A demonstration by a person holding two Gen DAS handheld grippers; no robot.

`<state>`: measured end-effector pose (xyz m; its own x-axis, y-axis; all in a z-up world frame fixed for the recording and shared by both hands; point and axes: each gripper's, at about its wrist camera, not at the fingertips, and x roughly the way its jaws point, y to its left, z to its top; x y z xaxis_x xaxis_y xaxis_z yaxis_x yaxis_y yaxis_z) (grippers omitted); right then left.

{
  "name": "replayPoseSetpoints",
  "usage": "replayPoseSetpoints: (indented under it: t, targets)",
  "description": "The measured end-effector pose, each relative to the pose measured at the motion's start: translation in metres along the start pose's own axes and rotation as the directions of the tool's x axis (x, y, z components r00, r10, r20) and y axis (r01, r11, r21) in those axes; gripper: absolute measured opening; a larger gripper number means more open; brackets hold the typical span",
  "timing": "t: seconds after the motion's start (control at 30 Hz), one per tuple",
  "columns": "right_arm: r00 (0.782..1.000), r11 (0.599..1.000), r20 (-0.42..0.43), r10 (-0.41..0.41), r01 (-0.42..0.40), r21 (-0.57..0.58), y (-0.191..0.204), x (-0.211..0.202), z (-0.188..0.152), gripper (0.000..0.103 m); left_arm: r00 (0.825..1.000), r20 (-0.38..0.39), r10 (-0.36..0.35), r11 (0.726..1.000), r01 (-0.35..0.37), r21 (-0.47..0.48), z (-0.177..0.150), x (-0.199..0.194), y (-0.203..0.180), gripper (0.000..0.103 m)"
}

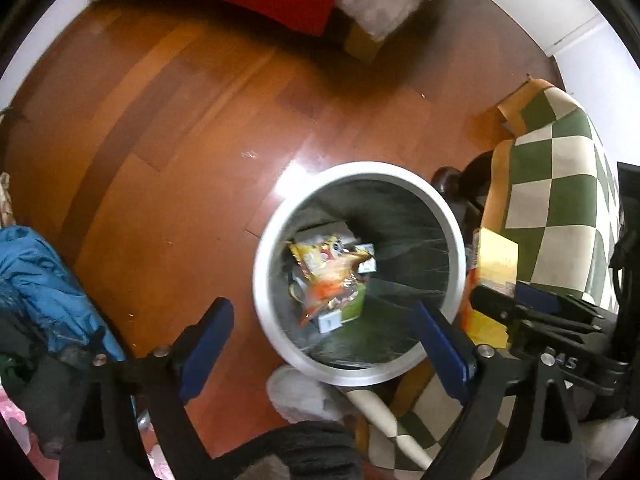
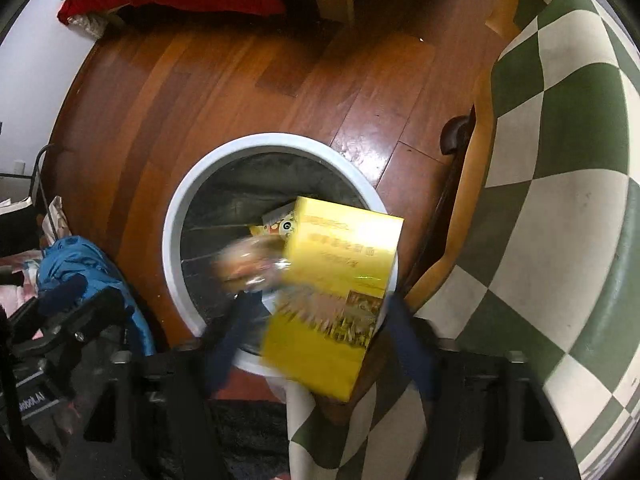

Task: Collect trash

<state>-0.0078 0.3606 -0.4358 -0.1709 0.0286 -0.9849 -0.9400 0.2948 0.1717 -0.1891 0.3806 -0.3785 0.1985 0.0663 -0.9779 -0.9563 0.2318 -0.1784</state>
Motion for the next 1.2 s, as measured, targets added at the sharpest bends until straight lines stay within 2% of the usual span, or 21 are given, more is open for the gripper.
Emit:
replayPoseSetpoints:
  t: [0.1,0.2,0.3,0.47,0.77,0.97,1.2]
  targets:
    - [1.000,1.000,0.026,-0.012,0.013,-0.014,0.004,-0.019,-0.005,0.097,0.997,0.048,0.055,0.998,-0.055,-0.001,-0.004,-0.016,0.003,0.097]
    - [0.998,0.999,0.057,-0.023,0.024,-0.021,0.005,-0.041,-0.014,0.099,0.988,0.110,0.107,0.994,-0.108,0.004,-0.013,-0.042,0.003,0.097]
    - [0.995,0.998,0.088,-0.042,0.046,-0.038,0.004,-0.069,-0.030,0.100,0.980,0.154,0.124,0.992,-0.127,0.010,-0.024,-0.064,0.000,0.097]
    - [0.987,0.998,0.161,-0.024,0.033,-0.055,0.007,-0.122,-0.058,0.102,0.965,0.222,0.137,0.989,-0.146,0.021,-0.049,-0.111,-0.011,0.097]
    - [0.961,0.995,0.269,0.066,-0.042,-0.094,0.008,-0.217,-0.120,0.102,0.940,0.326,0.104,0.992,-0.121,0.033,-0.098,-0.194,-0.035,0.097]
    - [0.937,0.987,0.324,0.134,-0.099,-0.123,0.005,-0.278,-0.166,0.102,0.925,0.376,0.053,0.994,-0.086,0.072,-0.127,-0.245,-0.051,0.097]
    - [0.913,0.977,0.359,0.195,-0.148,-0.154,0.002,-0.331,-0.207,0.103,0.909,0.416,-0.021,0.995,-0.024,0.102,-0.156,-0.294,-0.063,0.097]
